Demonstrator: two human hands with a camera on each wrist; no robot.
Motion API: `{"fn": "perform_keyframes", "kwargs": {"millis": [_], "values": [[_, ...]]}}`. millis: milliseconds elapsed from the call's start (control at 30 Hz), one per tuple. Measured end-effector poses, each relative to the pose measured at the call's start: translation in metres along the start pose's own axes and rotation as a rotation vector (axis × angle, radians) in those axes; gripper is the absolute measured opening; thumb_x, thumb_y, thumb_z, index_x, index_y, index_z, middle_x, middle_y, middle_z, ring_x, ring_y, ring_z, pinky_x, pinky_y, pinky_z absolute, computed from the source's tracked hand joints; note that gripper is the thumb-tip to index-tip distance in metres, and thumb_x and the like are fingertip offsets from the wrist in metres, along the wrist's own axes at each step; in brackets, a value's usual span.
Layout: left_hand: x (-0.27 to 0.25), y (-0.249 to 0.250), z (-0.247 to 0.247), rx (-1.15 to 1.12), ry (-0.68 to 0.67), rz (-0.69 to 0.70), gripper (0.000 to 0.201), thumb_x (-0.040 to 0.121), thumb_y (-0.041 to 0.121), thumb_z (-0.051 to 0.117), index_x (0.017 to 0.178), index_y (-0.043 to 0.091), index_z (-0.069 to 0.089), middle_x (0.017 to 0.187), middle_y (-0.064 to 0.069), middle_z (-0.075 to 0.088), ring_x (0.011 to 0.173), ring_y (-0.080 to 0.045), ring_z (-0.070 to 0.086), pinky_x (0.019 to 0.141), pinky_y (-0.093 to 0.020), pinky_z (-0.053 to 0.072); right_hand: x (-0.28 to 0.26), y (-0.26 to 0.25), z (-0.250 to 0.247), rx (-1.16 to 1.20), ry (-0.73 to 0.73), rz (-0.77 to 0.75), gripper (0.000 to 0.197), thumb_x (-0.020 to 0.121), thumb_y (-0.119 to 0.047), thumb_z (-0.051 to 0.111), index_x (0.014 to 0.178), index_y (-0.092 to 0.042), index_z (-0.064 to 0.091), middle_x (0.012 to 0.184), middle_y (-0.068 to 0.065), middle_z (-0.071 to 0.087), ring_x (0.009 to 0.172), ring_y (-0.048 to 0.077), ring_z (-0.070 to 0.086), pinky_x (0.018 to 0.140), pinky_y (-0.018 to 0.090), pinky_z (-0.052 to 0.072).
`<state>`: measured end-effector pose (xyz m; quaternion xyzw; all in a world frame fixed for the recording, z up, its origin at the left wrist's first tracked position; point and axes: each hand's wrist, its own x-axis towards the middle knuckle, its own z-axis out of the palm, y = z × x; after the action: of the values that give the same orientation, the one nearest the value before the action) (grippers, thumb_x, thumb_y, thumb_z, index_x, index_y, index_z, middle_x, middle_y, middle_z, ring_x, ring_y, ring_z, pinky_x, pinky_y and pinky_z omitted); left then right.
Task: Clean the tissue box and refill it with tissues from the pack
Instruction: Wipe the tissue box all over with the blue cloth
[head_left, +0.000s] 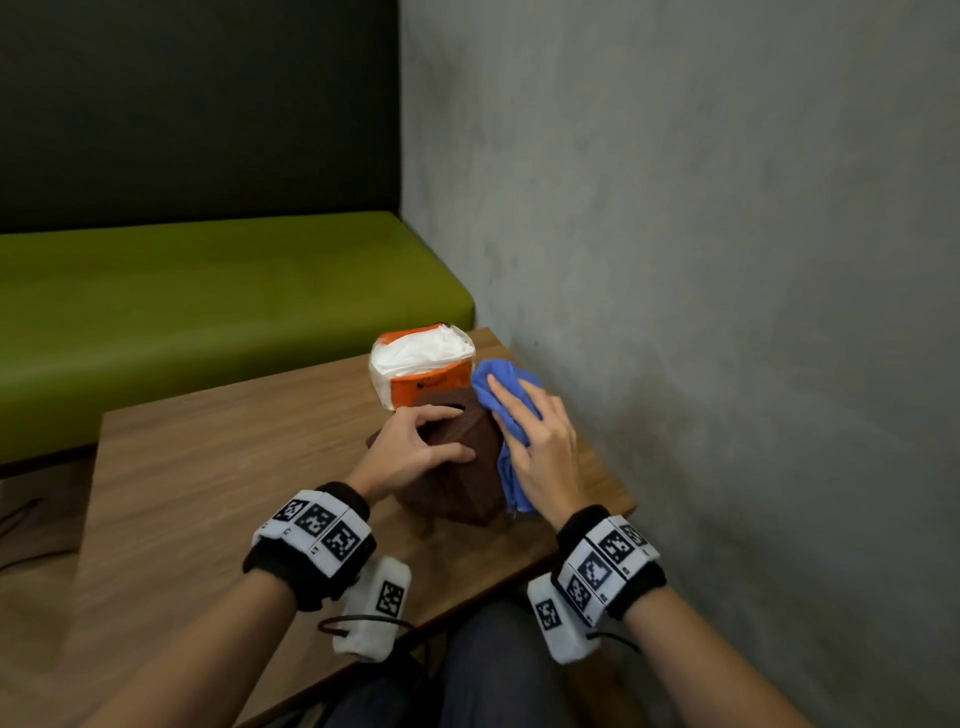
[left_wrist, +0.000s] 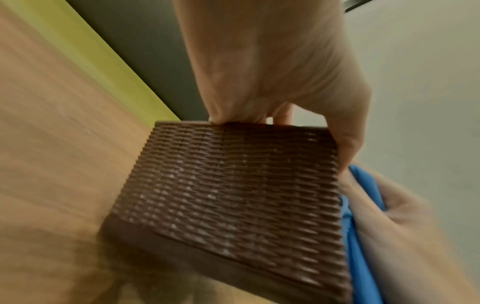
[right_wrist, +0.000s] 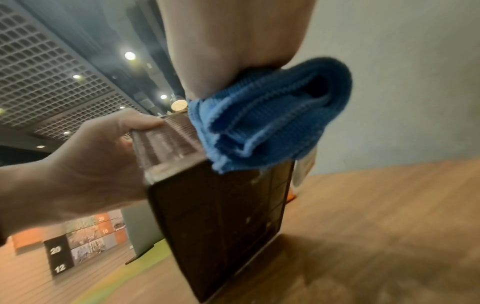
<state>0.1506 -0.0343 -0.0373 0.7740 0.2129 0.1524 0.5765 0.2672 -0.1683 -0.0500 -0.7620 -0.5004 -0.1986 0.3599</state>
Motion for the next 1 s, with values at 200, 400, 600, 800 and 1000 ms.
{"fn": "perform_keyframes", "kwargs": {"millis": [200, 400, 600, 800, 1000], "values": [[0.008, -0.012, -0.005, -0.581, 0.042, -0.176, 0.047, 0.063, 0.023, 0.068, 0.107, 0.005, 0.067, 0.112, -0.011, 0.069, 0.114, -0.029, 0.058, 0.096, -0.032, 0.044, 0.002, -0.011, -0.011, -0.052, 0.006, -0.086, 0.043, 0.097, -0.042, 0.036, 0.128, -0.02, 0.055, 0.114, 0.012, 0.062, 0.089, 0.026, 0.053, 0.082, 0.03, 0.044], [0.009, -0.014, -0.016, -0.729, -0.02, -0.319, 0.03, 0.09, 0.016, 0.038, 0.106, 0.012, 0.063, 0.094, -0.004, 0.075, 0.085, -0.015, 0.068, 0.084, -0.03, 0.047, 0.009, -0.038, 0.0, -0.169, -0.056, -0.028, 0.048, 0.097, -0.047, 0.025, 0.124, -0.026, 0.058, 0.119, 0.006, 0.059, 0.098, 0.025, 0.047, 0.062, 0.031, 0.051], [0.001, -0.035, -0.021, -0.813, -0.04, -0.442, 0.044, 0.09, 0.02, 0.032, 0.088, 0.006, 0.074, 0.082, -0.011, 0.076, 0.071, -0.021, 0.073, 0.063, -0.031, 0.059, 0.019, -0.049, 0.009, -0.028, -0.105, -0.038, 0.056, 0.09, -0.046, 0.041, 0.139, -0.02, 0.04, 0.111, 0.015, 0.05, 0.098, 0.026, 0.047, 0.073, 0.033, 0.048], [-0.009, -0.015, -0.011, -0.415, 0.031, -0.365, 0.031, 0.098, 0.007, 0.033, 0.119, 0.003, 0.055, 0.111, -0.017, 0.068, 0.102, -0.028, 0.065, 0.078, -0.035, 0.054, 0.012, -0.045, 0.027, -0.17, -0.142, -0.031, 0.051, 0.088, -0.046, 0.045, 0.133, -0.024, 0.048, 0.105, 0.011, 0.057, 0.102, 0.023, 0.04, 0.077, 0.042, 0.045], [-0.012, -0.005, -0.009, -0.316, -0.033, -0.372, 0.033, 0.097, 0.032, 0.032, 0.126, 0.027, 0.047, 0.126, -0.002, 0.052, 0.113, -0.018, 0.047, 0.084, -0.037, 0.042, 0.003, -0.027, 0.032, -0.049, -0.547, -0.003, 0.06, 0.09, -0.024, 0.052, 0.145, -0.021, 0.029, 0.153, 0.014, 0.027, 0.139, 0.032, 0.03, 0.112, 0.041, 0.03]]}}
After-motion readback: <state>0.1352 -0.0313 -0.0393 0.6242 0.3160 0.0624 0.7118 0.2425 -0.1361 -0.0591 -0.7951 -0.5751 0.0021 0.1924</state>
